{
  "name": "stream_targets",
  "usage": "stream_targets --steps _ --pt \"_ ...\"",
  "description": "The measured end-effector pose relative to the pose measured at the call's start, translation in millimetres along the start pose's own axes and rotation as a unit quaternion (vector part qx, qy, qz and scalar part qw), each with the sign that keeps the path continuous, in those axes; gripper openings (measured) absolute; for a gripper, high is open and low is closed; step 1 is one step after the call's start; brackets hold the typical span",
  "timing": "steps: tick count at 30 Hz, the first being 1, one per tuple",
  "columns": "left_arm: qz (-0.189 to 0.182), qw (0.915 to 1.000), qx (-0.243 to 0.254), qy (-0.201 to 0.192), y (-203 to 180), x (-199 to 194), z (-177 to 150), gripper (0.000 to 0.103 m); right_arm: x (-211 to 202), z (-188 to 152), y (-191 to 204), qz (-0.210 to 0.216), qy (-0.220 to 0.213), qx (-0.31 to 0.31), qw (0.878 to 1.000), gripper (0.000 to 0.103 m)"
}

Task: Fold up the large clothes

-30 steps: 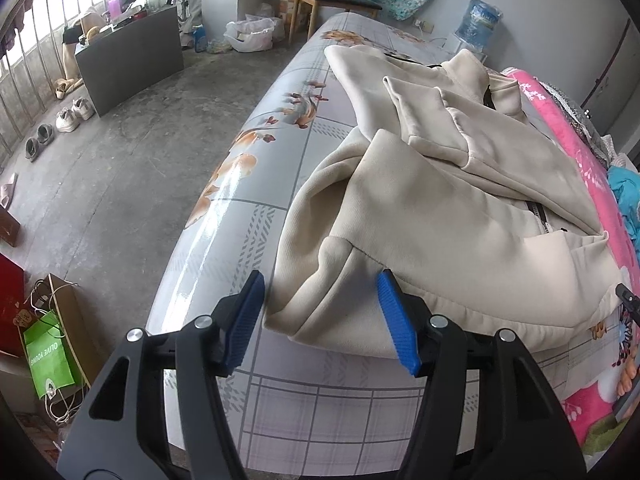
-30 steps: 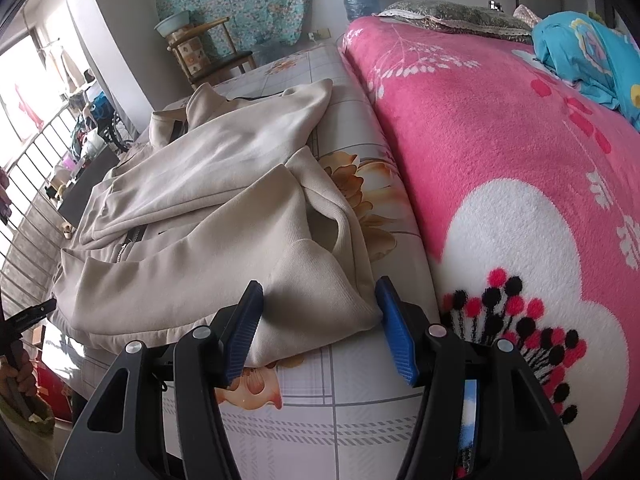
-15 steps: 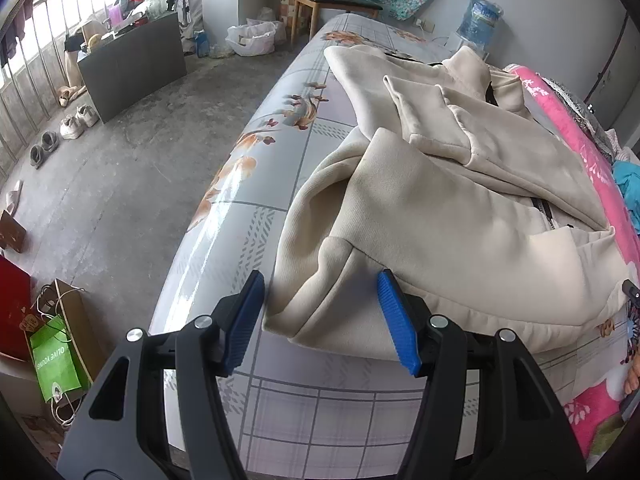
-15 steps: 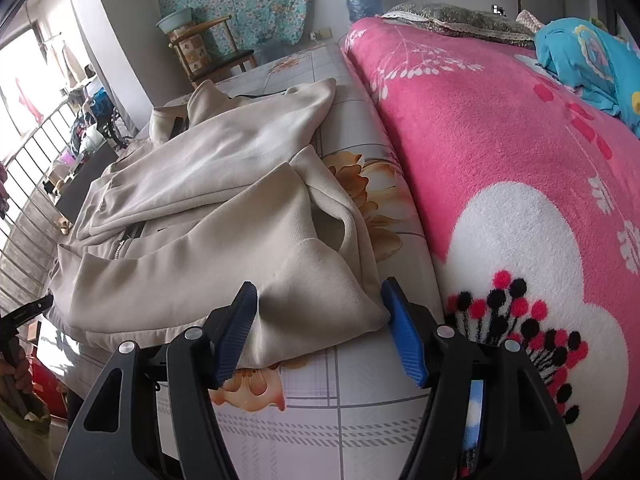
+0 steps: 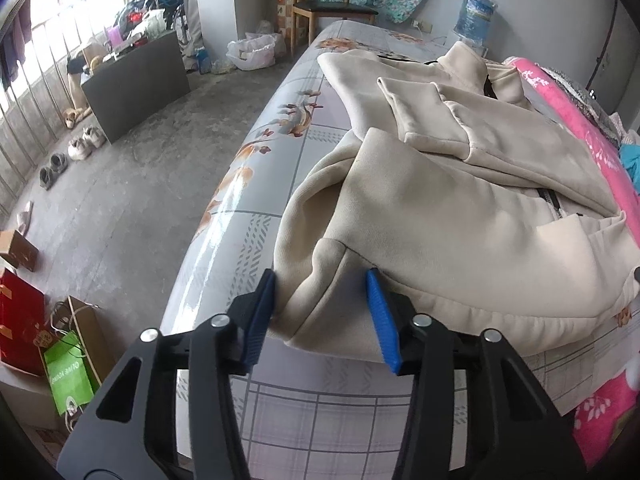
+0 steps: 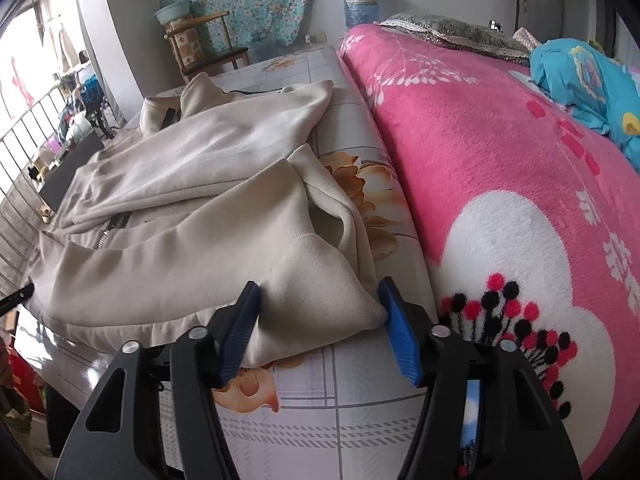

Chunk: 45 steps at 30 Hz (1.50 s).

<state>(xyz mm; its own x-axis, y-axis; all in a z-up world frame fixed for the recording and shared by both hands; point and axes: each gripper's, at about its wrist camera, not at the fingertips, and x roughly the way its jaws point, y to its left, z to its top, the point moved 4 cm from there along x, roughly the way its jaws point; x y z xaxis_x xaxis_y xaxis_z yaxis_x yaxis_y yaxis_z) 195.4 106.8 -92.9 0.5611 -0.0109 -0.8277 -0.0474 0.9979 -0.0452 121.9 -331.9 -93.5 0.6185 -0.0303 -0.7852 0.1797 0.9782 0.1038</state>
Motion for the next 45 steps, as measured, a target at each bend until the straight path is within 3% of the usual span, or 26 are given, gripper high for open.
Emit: stream_targets --steps 3,5,9,14,17,21,24,26,29,31,35,37,40,41,43,44,45 --pt "0.018 0.9997 0.011 -0.009 -3 -2 0 0.029 1 -1 5 -0.004 0.004 -0.011 1.000 0.043" --pt "0.030 0.9992 0.022 -0.018 -5 -6 -1 0.015 3 -2 6 0.008 0.009 -0.003 1.000 0.024" --pt "0.019 0.9991 0.024 -0.031 -7 -21 2 0.009 -9 2 4 0.027 -0.015 0.027 0.999 0.017" --pt "-0.034 0.9986 0.005 -0.041 1 -53 5 0.008 -33 3 6 0.042 -0.034 0.027 0.998 0.016" --pt "-0.067 0.9973 -0.004 -0.028 6 -71 -5 0.008 -45 -2 0 0.053 -0.036 0.038 0.997 0.015" --pt "-0.080 0.9967 -0.013 -0.004 14 -76 -29 0.009 -46 -15 -7 0.062 -0.017 0.042 0.997 0.016" --pt "-0.062 0.9978 -0.007 0.021 24 -64 -44 0.014 -32 -26 -21 0.057 0.016 0.061 0.996 0.028" --pt "-0.061 0.9980 -0.017 0.004 33 -72 -43 0.021 -38 -26 -28 0.054 0.008 0.074 0.996 0.040" --pt "-0.080 0.9955 -0.018 -0.048 32 -93 -32 0.036 -62 -18 -23 0.062 -0.037 0.070 0.995 0.053" --pt "-0.098 0.9930 -0.002 -0.067 21 -100 -24 0.039 -69 -10 -9 0.079 -0.050 0.052 0.994 0.057" --pt "-0.158 0.9853 0.044 -0.048 -40 -80 -11 0.046 -55 -1 41 0.124 -0.034 0.005 0.992 0.060" --pt "-0.170 0.9824 0.071 -0.031 -73 -60 -11 0.046 -39 -1 64 0.122 -0.016 -0.020 0.992 0.060" --pt "-0.129 0.9853 0.112 -0.009 -105 -26 -15 0.045 -10 0 92 0.082 0.009 -0.063 0.995 0.060" --pt "-0.102 0.9866 0.128 -0.005 -113 -13 -18 0.040 0 -1 98 0.072 0.020 -0.071 0.995 0.060" --pt "-0.063 0.9838 0.164 -0.037 -122 -14 -19 0.031 14 -4 103 0.060 0.039 -0.082 0.994 0.060" --pt "-0.060 0.9827 0.170 -0.042 -122 -14 -20 0.015 22 -8 106 0.049 0.050 -0.092 0.993 0.051" --pt "-0.057 0.9822 0.173 -0.044 -124 -15 -22 0.008 22 -10 109 0.036 0.040 -0.110 0.992 0.048"
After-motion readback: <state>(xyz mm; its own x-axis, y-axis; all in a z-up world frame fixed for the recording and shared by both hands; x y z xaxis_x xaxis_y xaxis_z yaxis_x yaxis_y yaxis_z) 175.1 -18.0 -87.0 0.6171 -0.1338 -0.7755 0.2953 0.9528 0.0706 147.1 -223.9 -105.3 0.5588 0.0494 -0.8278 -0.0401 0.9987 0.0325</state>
